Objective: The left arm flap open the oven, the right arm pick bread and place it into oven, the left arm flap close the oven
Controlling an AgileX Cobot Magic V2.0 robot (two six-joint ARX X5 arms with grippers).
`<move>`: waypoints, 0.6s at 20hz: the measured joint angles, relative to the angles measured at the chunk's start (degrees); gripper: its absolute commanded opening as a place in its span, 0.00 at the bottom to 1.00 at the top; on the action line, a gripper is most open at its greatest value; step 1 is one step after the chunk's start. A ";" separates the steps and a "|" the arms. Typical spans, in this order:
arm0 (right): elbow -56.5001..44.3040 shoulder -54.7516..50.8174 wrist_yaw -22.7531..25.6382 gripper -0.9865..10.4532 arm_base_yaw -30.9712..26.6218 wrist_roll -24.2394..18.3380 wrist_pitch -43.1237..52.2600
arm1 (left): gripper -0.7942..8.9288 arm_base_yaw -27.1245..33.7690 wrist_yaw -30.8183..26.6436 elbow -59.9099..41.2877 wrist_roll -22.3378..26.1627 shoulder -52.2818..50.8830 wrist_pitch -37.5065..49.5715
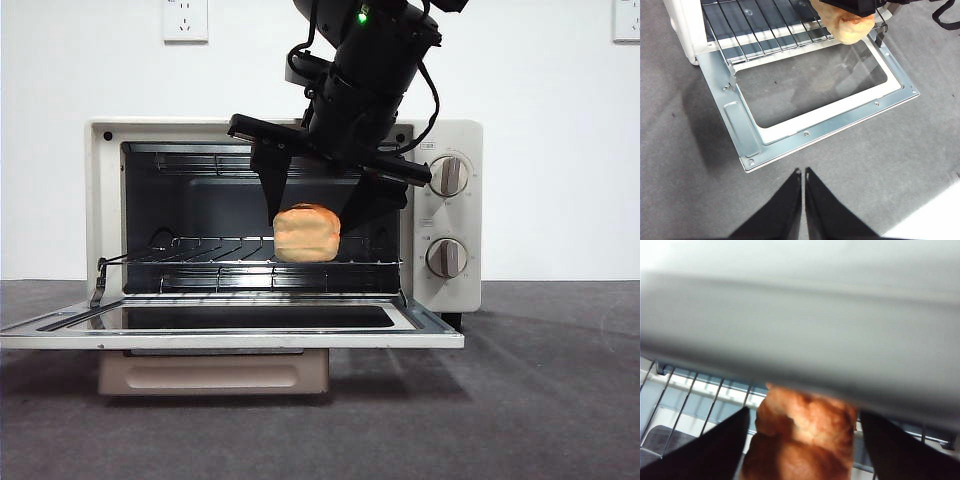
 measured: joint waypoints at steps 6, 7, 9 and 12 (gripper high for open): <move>0.00 -1.01 -0.20 0.43 0.96 -0.02 -2.51 | 0.10 0.00 0.02 0.00 0.02 -0.02 0.00; 0.00 -1.97 -0.22 0.43 1.07 -0.02 -3.48 | 0.10 0.00 0.00 0.00 0.02 0.00 0.00; 0.00 -4.17 -0.20 0.43 1.42 -0.02 -5.68 | 0.10 0.00 0.00 0.00 0.02 0.00 0.00; 0.00 -7.87 -0.17 0.43 2.67 -0.72 -10.45 | 0.10 0.00 0.02 0.00 0.00 0.00 0.02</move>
